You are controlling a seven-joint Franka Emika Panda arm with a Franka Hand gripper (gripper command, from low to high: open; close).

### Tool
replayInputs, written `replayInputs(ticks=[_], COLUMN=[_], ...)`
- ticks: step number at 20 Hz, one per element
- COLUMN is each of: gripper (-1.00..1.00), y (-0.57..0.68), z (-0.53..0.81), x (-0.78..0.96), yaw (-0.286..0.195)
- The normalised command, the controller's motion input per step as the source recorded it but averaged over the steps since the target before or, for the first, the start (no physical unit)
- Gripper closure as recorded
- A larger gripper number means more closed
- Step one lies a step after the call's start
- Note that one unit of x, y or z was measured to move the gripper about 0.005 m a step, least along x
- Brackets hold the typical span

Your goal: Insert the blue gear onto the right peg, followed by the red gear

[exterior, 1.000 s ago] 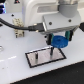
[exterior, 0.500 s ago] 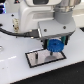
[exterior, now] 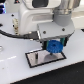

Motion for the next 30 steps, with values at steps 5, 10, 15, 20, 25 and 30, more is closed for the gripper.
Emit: replayInputs(ticks=[5,10,15,20,25,30], gripper=[1.0,1.0,1.0,1.0,1.0,1.0], y=[-0.06,-0.08,-0.05,-0.03,-0.08,-0.07], z=[0.18,0.03,-0.03,0.02,0.27,0.08], x=[0.05,0.18,0.18,0.09,0.1,0.12], yaw=[0.0,0.0,0.0,0.0,0.0,0.0])
